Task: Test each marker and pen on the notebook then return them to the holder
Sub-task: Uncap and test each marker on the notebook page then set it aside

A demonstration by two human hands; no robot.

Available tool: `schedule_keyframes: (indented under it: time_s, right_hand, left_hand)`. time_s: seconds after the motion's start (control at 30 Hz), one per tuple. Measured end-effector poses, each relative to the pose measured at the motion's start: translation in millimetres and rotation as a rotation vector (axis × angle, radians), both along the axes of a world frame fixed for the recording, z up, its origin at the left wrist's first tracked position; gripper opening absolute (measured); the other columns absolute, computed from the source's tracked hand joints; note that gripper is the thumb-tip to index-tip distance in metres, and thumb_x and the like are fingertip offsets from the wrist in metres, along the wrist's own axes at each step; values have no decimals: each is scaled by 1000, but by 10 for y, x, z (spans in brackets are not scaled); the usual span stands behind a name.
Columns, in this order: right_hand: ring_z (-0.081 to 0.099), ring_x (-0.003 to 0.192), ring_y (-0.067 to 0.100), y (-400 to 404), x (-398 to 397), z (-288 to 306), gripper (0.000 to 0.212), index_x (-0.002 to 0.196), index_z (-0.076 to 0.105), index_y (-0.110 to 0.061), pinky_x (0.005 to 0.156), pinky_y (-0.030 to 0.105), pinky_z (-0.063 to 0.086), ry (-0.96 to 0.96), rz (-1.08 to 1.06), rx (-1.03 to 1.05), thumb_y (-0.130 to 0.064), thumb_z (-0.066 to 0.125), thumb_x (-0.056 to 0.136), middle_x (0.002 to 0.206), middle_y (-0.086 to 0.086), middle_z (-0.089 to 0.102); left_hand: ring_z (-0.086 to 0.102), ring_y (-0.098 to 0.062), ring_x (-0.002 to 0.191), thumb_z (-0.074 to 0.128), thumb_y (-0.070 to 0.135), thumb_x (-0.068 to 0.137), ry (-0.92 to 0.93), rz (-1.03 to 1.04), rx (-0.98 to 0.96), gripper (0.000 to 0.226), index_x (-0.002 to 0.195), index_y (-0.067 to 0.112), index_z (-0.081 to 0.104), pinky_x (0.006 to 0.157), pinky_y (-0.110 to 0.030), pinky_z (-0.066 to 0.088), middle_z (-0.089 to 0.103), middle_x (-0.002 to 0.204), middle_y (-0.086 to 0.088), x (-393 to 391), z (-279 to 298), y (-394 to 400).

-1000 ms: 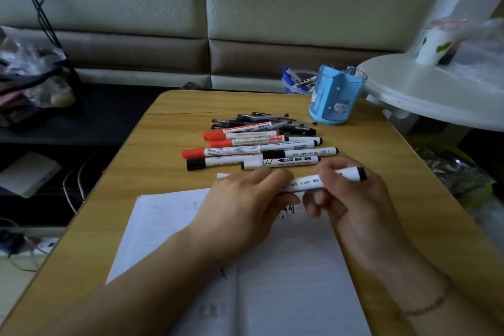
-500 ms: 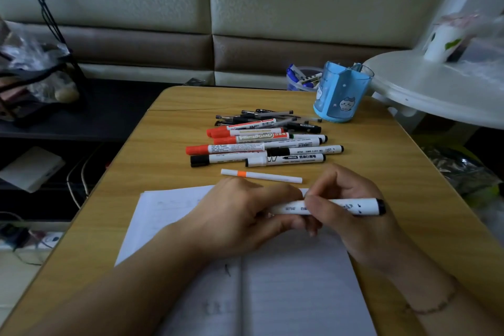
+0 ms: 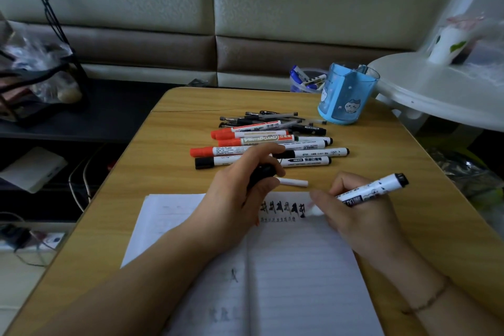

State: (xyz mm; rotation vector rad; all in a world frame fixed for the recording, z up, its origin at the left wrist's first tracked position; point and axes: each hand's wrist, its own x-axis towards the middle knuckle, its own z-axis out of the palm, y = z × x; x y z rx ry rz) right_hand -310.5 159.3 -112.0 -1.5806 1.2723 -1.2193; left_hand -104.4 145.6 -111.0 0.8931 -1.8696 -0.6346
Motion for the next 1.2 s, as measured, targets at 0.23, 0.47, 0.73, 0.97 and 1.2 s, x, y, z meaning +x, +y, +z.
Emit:
schedule_keyframes:
  time_s: [0.23,0.47,0.73,0.97,1.2]
  right_hand:
    - [37,40,16,-6,18,6,34,58,49,-5,37,25,28,99,-22,-16,-11,74,81,47,14,50]
    - [36,41,15,11,5,13,33,57,49,-3,37,25,26,109,0,-6,-6,72,81,46,11,49]
    - [34,44,22,-1,8,6,37,58,46,-8,41,31,26,40,5,34,-22,73,80,61,33,54]
    - [32,44,20,-12,-9,44,38,53,47,-16,43,33,27,-73,20,90,-29,77,72,50,19,48]
    - [54,56,20,22,-104,176,23,82,71,-18,38,21,34,-341,159,53,-40,73,77,69,10,64]
  left_hand:
    - [65,-21,84,51,9,95,3,6,18,40,130,28,48,67,-37,52,63,107,9,0,-11,-4]
    - [63,-3,106,64,10,89,-8,31,29,46,127,33,50,83,-29,55,65,111,11,15,-3,-10]
    - [62,0,87,64,19,88,-29,21,20,28,114,31,59,74,-22,51,67,97,13,15,-18,-14]
    - [67,-5,91,69,25,84,-7,0,63,38,118,37,54,77,-22,54,69,97,12,15,-3,-1]
    - [65,-14,74,75,25,79,-19,71,53,30,98,38,56,66,-35,53,69,88,13,10,-48,-29]
